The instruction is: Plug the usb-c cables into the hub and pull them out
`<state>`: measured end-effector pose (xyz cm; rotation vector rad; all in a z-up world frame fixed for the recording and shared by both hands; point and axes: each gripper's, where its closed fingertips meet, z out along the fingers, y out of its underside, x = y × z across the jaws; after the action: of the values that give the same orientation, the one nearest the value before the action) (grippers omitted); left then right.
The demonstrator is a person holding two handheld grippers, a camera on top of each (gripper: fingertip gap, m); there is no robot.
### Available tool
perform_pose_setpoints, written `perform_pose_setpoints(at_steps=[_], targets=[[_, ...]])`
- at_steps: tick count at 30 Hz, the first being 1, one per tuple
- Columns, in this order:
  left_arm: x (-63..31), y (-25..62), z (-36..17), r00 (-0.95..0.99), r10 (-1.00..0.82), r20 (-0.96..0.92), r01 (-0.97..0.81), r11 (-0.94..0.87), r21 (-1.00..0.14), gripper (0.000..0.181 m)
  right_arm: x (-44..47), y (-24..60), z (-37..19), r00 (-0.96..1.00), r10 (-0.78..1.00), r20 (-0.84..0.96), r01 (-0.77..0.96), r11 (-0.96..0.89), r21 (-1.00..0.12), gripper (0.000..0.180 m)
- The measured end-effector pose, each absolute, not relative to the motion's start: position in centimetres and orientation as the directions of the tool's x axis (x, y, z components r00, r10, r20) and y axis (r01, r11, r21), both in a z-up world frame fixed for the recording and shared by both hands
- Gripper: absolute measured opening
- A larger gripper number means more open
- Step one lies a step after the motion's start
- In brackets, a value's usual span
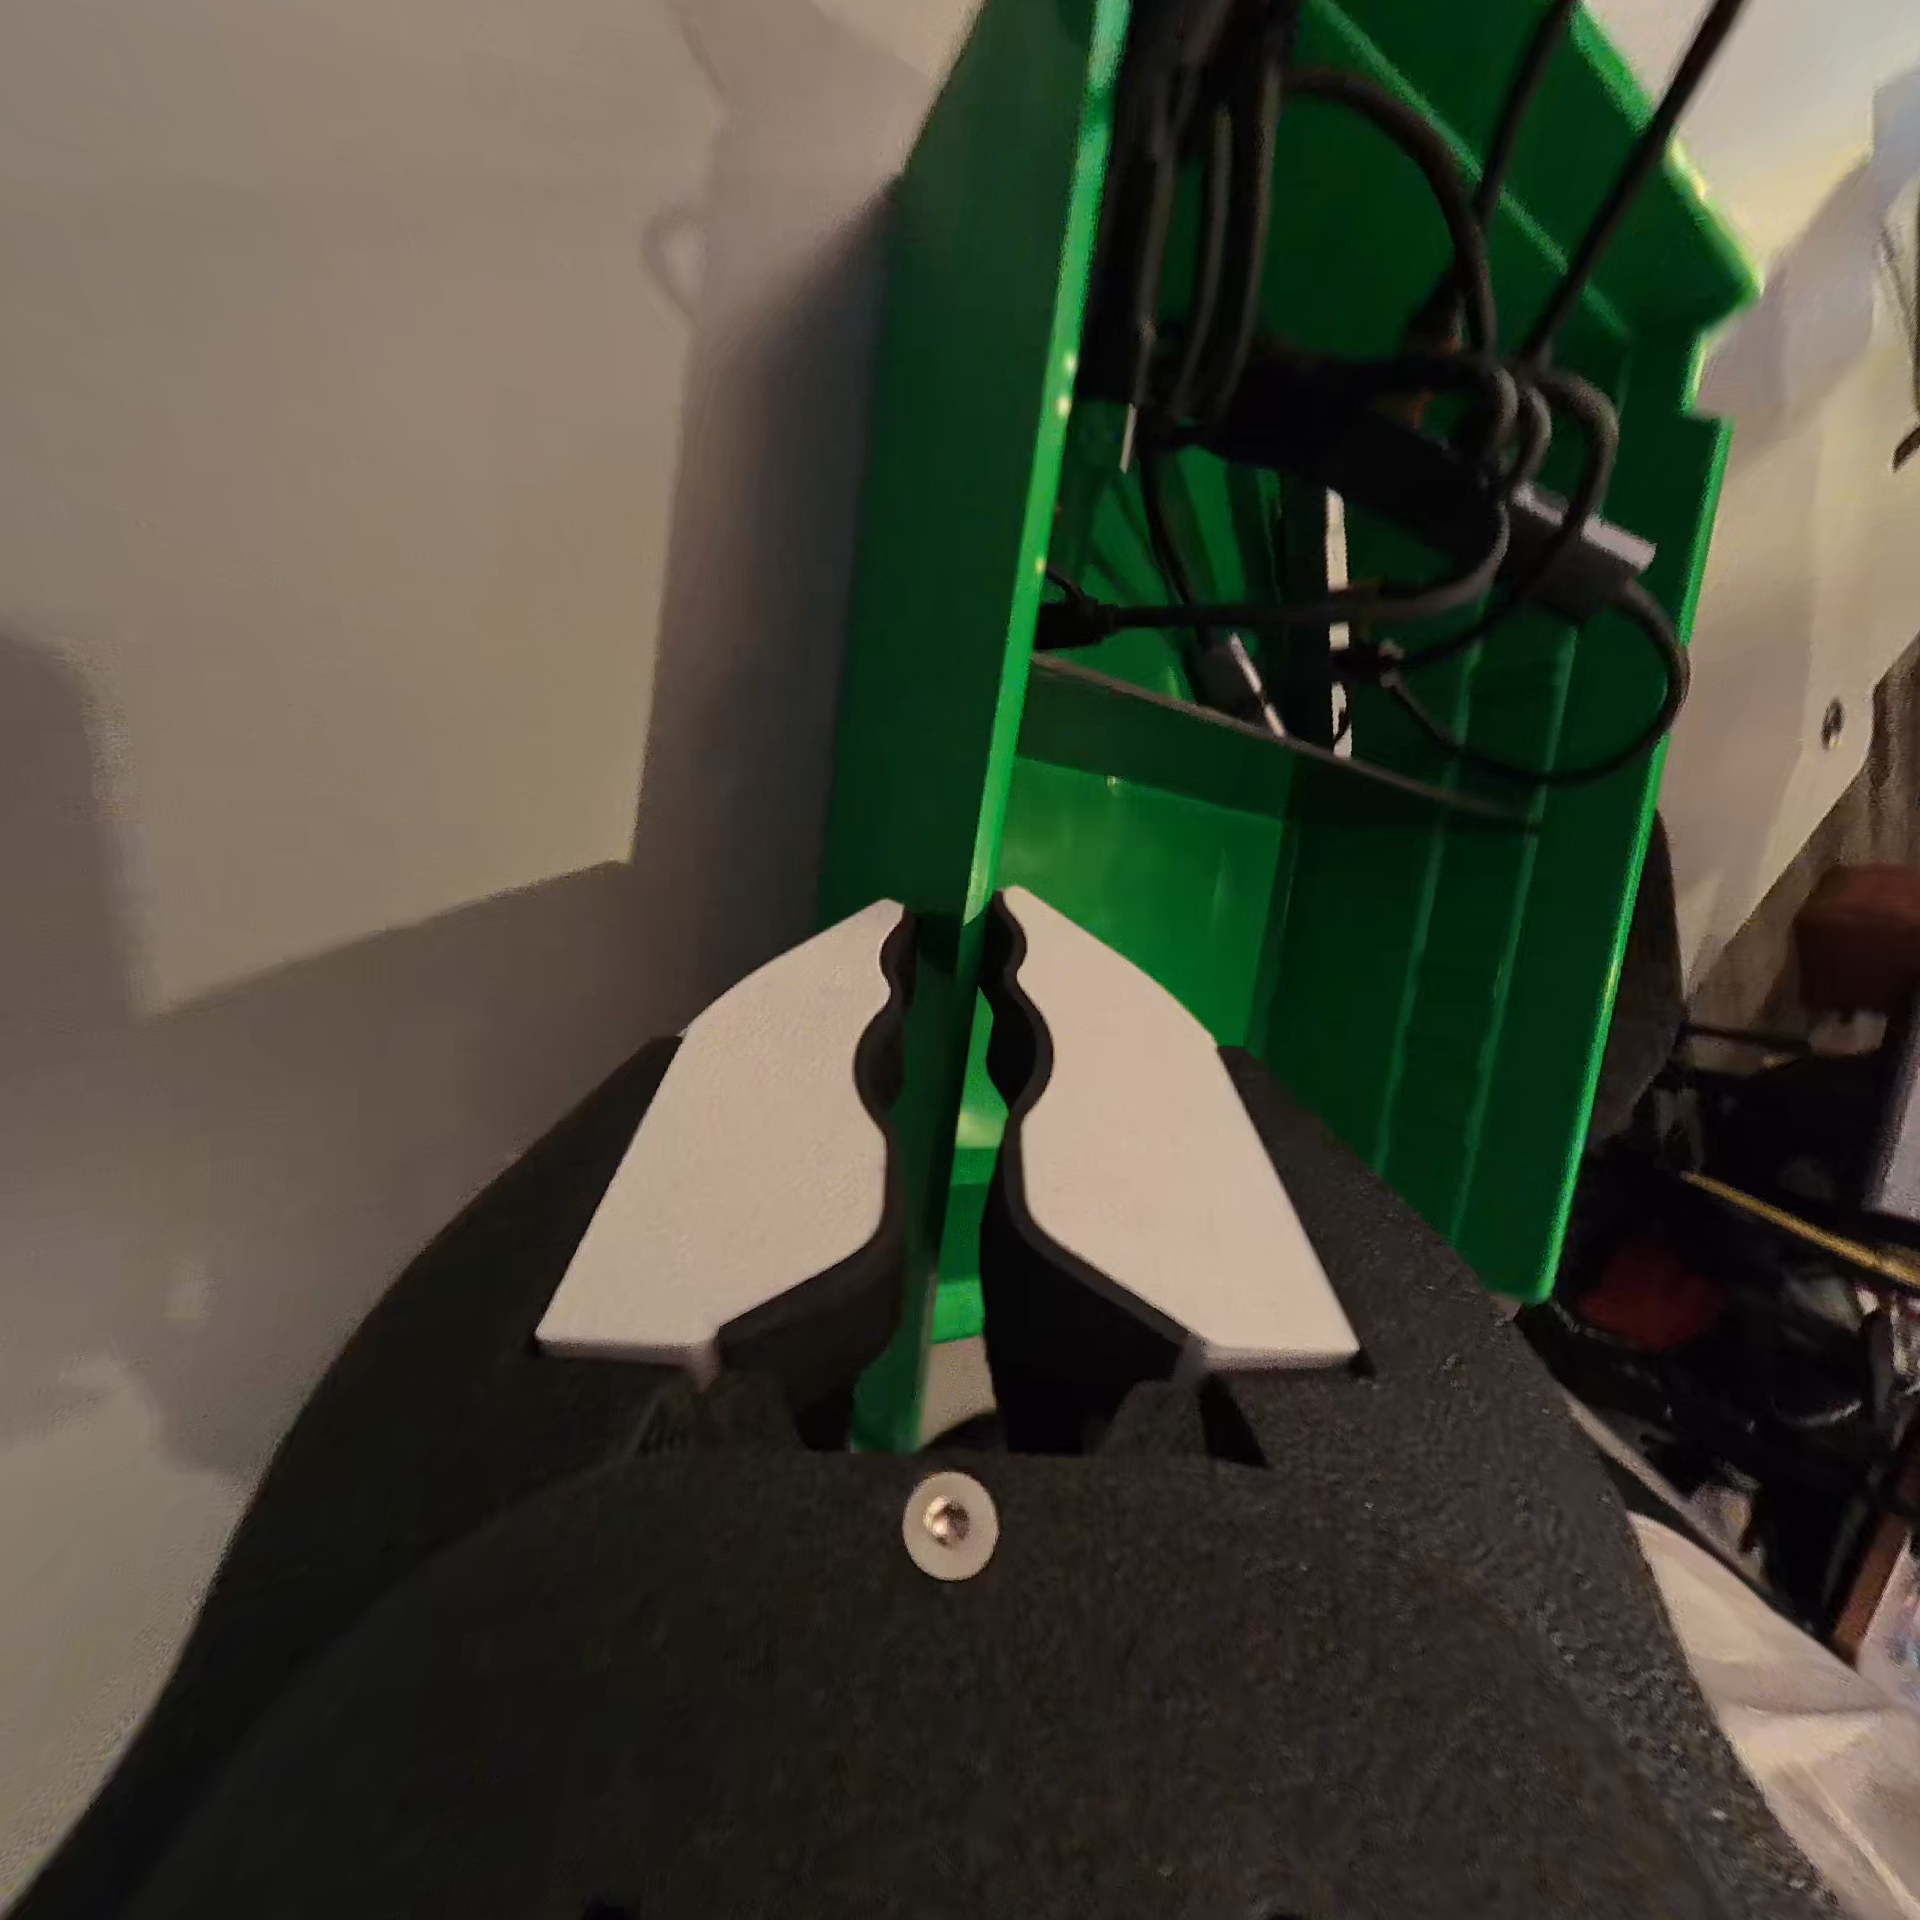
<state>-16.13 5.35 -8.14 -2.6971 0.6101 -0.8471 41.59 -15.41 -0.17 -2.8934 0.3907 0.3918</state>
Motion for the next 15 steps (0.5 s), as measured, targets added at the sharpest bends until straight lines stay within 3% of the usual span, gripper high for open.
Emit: perform_pose_setpoints(at_steps=[11,15], targets=[[-35.1,3.5,-7.9,0.817,-0.041,0.575,0.178,-0.931,-0.32,0.015,38.4,-10.8,-3.7,0.929,-0.212,-0.304,-0.277,-0.942,-0.189,0.008],[-38.0,2.5,-7.8,0.817,0.039,0.575,0.265,-0.912,-0.314,0.014,35.0,-7.1,-5.9,0.932,-0.167,-0.322,-0.239,-0.95,-0.2,0.008]])
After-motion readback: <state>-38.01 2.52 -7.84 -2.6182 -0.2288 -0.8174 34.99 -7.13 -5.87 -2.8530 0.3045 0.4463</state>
